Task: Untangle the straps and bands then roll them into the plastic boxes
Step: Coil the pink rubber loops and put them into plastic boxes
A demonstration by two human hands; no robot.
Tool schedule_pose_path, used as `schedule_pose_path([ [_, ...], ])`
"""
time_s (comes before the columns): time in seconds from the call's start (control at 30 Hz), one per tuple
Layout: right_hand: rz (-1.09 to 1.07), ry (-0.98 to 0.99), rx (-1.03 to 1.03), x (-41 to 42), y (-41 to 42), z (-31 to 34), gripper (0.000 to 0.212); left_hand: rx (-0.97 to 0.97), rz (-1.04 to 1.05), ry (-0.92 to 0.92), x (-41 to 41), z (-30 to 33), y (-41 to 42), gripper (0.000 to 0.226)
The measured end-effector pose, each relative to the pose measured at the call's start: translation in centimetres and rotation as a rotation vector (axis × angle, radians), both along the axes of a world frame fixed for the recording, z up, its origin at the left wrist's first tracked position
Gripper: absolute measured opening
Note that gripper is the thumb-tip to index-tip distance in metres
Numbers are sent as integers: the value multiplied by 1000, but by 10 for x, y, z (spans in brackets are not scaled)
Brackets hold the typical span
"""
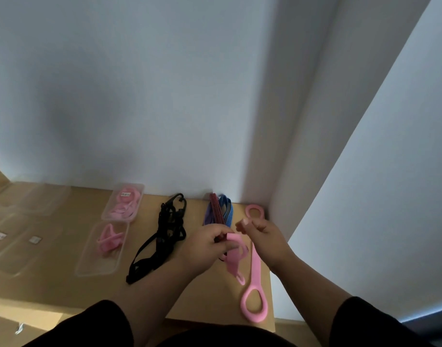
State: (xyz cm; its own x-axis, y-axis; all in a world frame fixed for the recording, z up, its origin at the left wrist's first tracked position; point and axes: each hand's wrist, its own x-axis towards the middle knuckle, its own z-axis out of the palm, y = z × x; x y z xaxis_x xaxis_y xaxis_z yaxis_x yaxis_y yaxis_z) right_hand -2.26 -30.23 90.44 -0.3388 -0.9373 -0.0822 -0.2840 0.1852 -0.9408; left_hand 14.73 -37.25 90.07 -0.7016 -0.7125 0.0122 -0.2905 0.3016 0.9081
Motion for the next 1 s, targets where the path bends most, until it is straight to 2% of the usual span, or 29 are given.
schedule_pose_path([
  [0.07, 112, 49, -104, 1, 2, 9, 19, 65, 44, -4, -1, -3, -3, 5],
  [0.13, 189, 178, -102, 3, 2, 14, 6, 66, 38, -14, -2, -4, -5, 5],
  [0.3, 175, 306, -88, 9, 1, 20, 5, 115, 62, 11, -3, 0, -2, 6],
  [0.37, 139, 299, -58, 10, 1, 22, 6, 122, 53, 30, -3, 1, -1, 6],
  [0.63, -57, 106, -59, 7, 6, 48, 11, 273, -10, 49, -1, -5, 16, 38],
  [0.9, -82, 100, -27, 2, 11, 56, 17, 235, -46, -9, 0, -7, 36, 27],
  [1.0, -160, 60, -27, 0, 12, 51, 13, 229, -77, 29, 0, -7, 40, 34],
])
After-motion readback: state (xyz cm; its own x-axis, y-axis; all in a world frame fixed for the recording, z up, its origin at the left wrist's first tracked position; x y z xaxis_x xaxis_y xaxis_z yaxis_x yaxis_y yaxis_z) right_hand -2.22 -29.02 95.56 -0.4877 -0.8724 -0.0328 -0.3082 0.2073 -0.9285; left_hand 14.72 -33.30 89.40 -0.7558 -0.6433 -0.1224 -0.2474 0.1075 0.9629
